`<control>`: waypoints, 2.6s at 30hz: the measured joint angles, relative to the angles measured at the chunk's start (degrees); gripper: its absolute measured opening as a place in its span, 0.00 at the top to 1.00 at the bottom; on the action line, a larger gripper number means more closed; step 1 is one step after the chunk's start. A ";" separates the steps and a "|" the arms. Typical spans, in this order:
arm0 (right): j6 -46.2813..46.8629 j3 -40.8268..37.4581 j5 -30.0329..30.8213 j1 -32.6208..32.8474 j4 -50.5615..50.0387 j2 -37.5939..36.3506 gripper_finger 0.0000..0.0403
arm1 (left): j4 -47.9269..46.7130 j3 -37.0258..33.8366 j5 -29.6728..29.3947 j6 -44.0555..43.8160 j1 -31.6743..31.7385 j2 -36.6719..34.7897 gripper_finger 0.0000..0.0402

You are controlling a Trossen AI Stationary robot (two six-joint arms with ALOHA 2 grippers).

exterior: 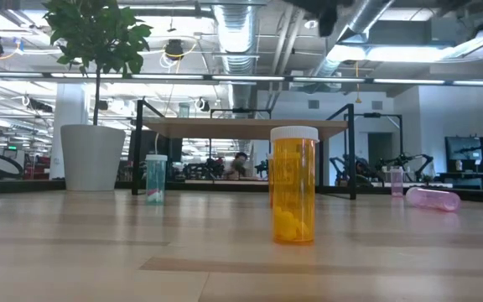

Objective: Pick and place medicine bottles onto shelf by color
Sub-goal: Put the left blue pill bottle on the shelf aligned with the other blue pill bottle

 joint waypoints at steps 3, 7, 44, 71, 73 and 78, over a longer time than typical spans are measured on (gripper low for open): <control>0.19 2.68 -0.04 -0.84 -2.14 2.44 0.62 | -0.04 0.00 1.93 -0.02 -0.02 0.00 0.81; -0.04 4.39 -0.04 -0.84 -6.38 1.88 0.62 | -0.09 0.00 2.59 -0.02 -0.04 0.00 0.81; 4.59 4.50 -1.77 -3.07 -9.93 5.19 0.62 | -33.51 0.04 -7.08 -23.86 10.96 0.58 0.80; 2.95 4.50 -1.53 -3.81 -11.41 5.22 0.62 | -35.27 0.07 -1.06 -20.26 18.73 19.76 0.38; 2.95 4.50 -1.51 -3.81 -11.52 5.22 0.62 | -34.80 0.07 -0.54 -19.78 18.99 20.56 0.38; 2.95 4.50 -1.53 -3.81 -11.61 5.22 0.62 | -31.47 0.07 0.37 -17.52 19.15 23.18 0.38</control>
